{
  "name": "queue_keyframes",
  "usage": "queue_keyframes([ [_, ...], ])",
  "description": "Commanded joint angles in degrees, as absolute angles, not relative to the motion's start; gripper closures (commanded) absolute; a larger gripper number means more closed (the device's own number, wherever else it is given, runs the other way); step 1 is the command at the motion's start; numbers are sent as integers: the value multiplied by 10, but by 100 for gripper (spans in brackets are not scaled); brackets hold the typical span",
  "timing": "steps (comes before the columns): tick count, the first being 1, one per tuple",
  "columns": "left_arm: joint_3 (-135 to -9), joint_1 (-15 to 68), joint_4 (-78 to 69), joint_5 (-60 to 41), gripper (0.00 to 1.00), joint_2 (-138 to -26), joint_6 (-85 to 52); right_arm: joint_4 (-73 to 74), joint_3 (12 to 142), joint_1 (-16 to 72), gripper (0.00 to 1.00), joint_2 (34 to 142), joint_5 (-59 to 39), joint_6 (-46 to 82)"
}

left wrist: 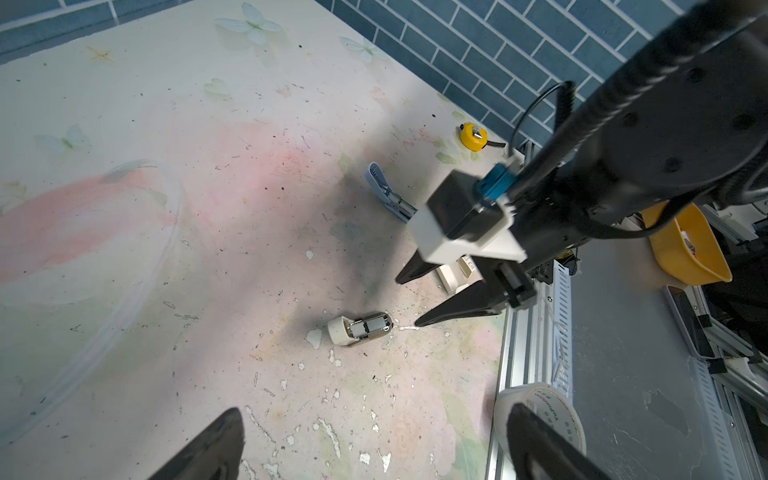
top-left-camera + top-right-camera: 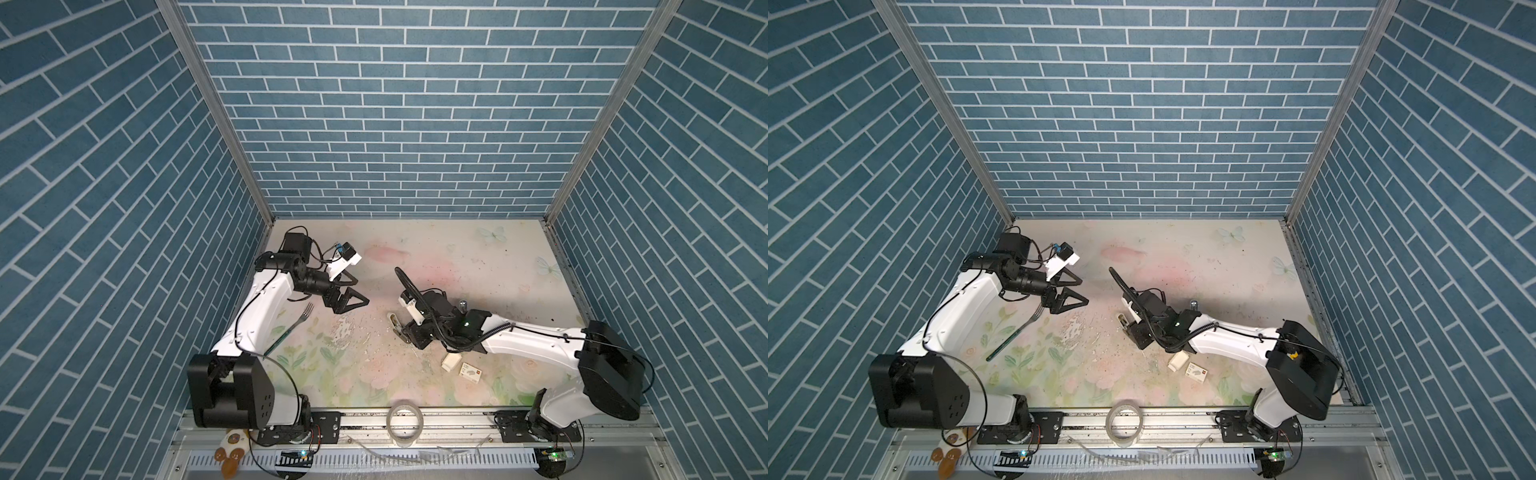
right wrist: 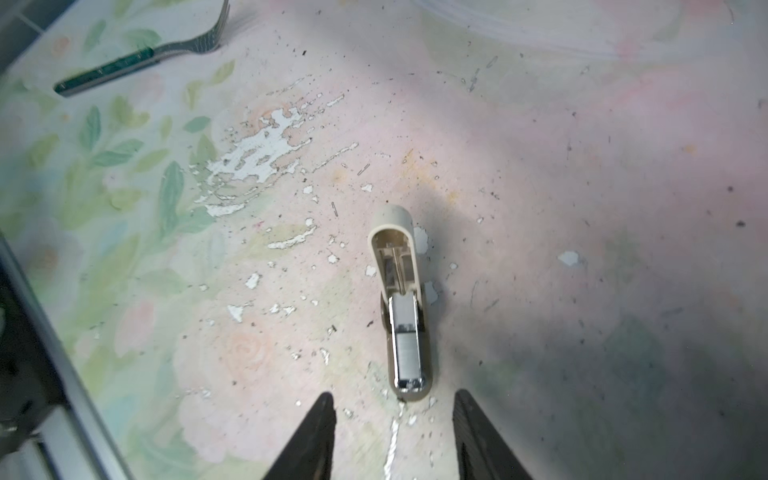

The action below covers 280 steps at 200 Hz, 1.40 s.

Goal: Load the staples into the stapler

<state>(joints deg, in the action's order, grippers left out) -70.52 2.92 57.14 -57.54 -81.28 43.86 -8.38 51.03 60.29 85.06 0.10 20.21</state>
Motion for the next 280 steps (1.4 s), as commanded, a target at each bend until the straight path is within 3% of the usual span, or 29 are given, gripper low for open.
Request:
queue_keyframes([
  [1,-724,33,568,-558,0,-840,455,-105,468,604,59,818,-25,336],
  [46,-752,56,560,-569,4,-916,466,49,370,605,77,808,-85,504],
  [92,-776,74,565,-594,9,-986,468,105,376,604,78,873,-100,552],
  [143,-758,76,548,-592,10,-982,467,109,402,586,80,942,-122,551],
  [280,-735,115,521,-560,16,-988,470,64,406,532,81,961,-131,514],
])
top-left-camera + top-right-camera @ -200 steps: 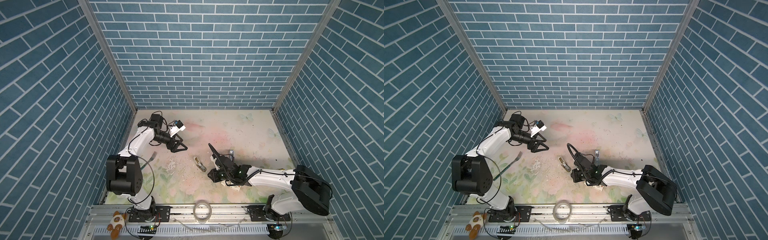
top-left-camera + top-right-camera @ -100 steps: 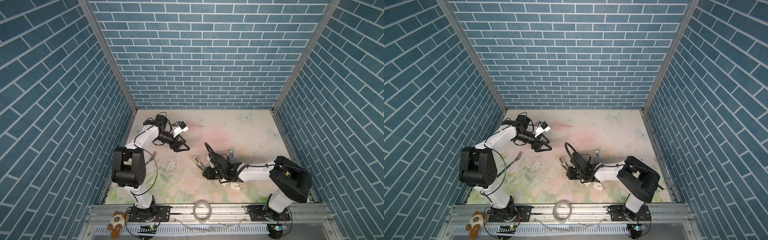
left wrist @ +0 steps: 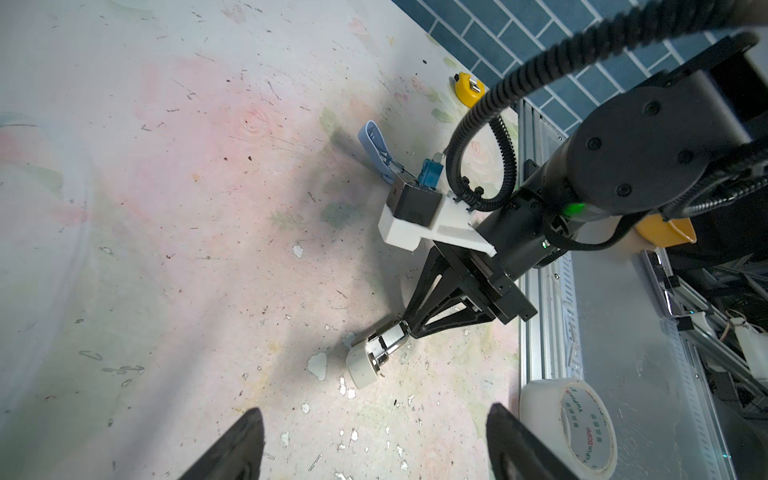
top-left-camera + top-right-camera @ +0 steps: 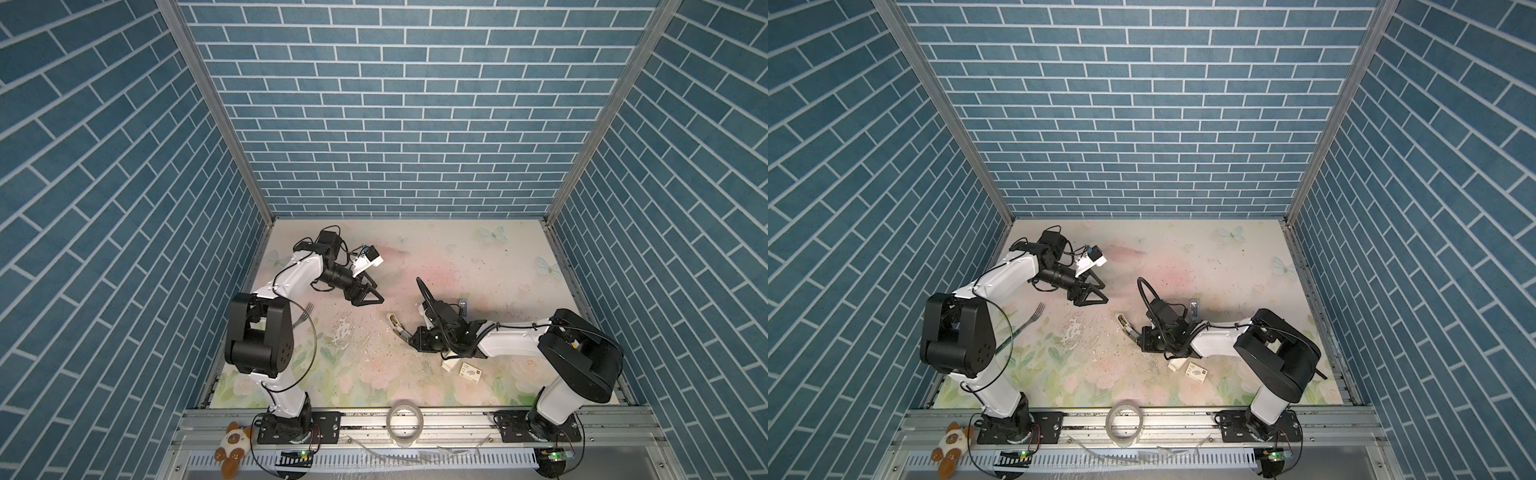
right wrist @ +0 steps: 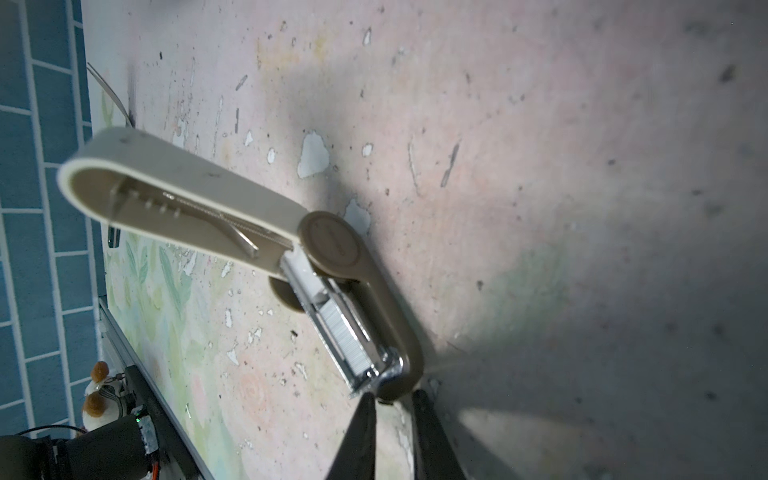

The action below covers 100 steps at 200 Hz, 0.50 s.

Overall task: Load the staples into the stapler
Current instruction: 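Lower the right gripper toward the beige stapler's open channel while the left arm shifts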

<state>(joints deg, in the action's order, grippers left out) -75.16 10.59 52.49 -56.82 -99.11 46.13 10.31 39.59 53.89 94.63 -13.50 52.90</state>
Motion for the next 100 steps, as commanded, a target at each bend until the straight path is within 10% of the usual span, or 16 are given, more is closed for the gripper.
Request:
queue_keyframes([
  [1,-735,115,521,-560,16,-988,470,64,406,531,81,961,-131,513],
  [100,-709,115,529,-555,22,-980,475,47,416,501,82,956,-137,484],
])
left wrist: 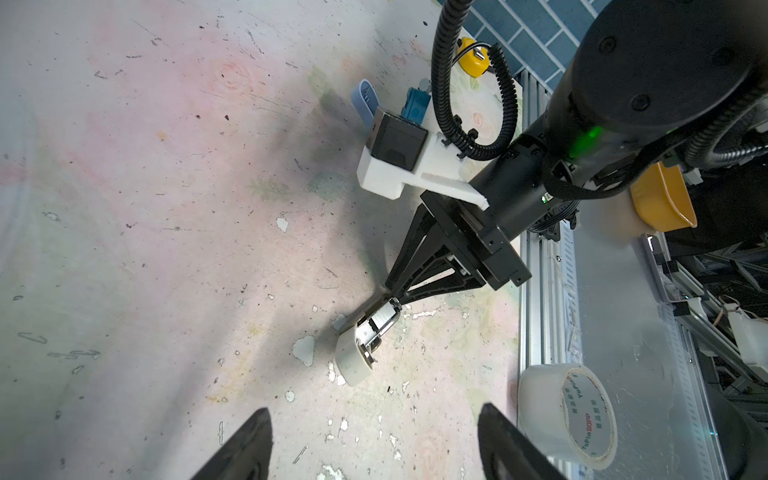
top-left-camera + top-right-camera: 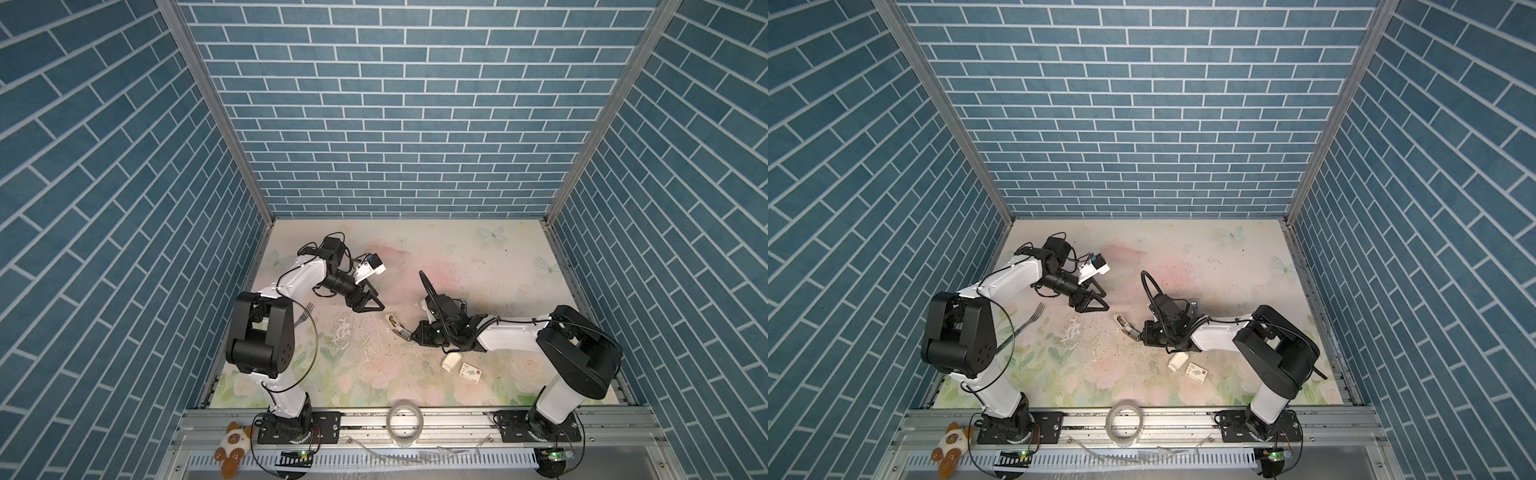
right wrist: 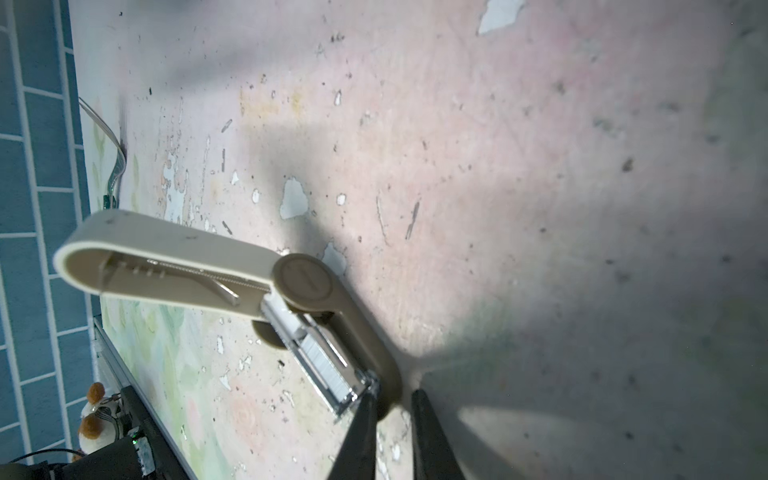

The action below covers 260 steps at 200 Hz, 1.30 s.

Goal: Load the staples into the stapler

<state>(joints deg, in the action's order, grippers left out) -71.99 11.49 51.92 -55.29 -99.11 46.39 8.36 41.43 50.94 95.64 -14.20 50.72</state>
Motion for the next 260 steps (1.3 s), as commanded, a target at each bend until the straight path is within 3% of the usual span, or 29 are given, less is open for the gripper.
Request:
queue_keyframes([
  [1,-709,115,530,-555,22,-979,475,46,416,501,82,956,-138,484],
  [84,-732,114,540,-552,23,-968,474,94,354,492,82,858,-218,515],
  [149,-753,114,524,-563,23,-969,446,181,365,511,83,938,-299,538],
  [260,-751,114,519,-560,22,-969,442,93,412,491,82,995,-242,499],
])
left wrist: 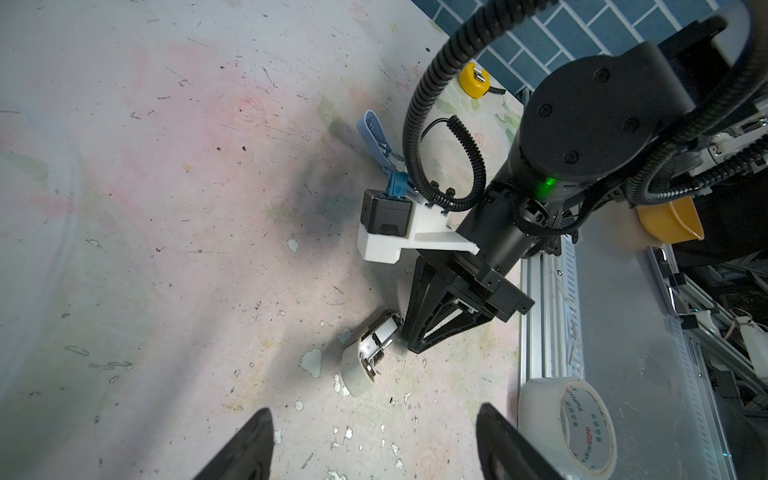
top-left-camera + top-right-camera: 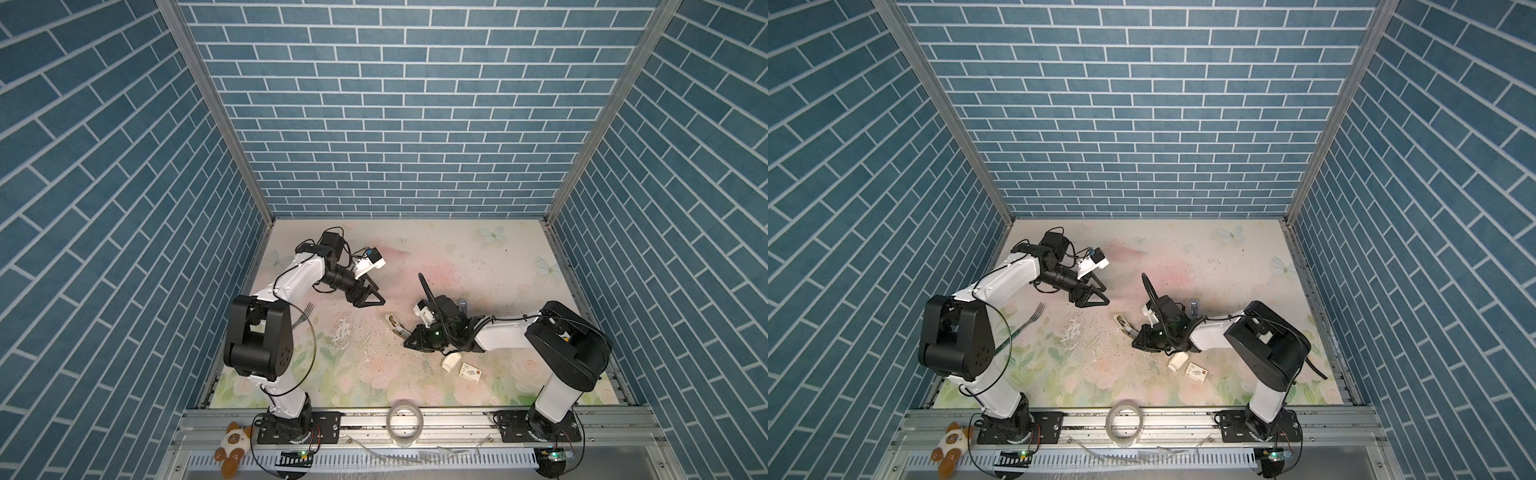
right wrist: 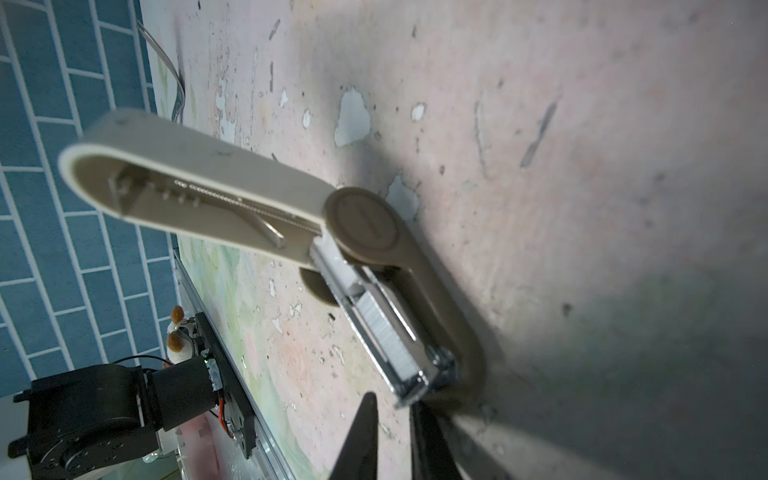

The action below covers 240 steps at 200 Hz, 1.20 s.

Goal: Load the staples into the stapler

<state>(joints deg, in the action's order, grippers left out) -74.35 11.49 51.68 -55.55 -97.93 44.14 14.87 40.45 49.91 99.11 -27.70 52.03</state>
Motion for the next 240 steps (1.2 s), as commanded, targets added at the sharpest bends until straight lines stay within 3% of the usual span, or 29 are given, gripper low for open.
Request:
queue_keyframes([
  [1,-751,114,519,-560,22,-969,442,92,412,491,82,995,-241,499],
  [112,-710,115,535,-516,23,-955,478,52,427,465,80,999,-228,462],
  [159,-688,115,548,-480,23,-940,512,63,390,463,79,917,-226,475],
  [195,-702,117,586,-468,26,-970,564,62,378,450,80,888,-200,506],
  [240,-709,137,581,-436,33,-997,592,109,398,439,81,944,-232,531],
])
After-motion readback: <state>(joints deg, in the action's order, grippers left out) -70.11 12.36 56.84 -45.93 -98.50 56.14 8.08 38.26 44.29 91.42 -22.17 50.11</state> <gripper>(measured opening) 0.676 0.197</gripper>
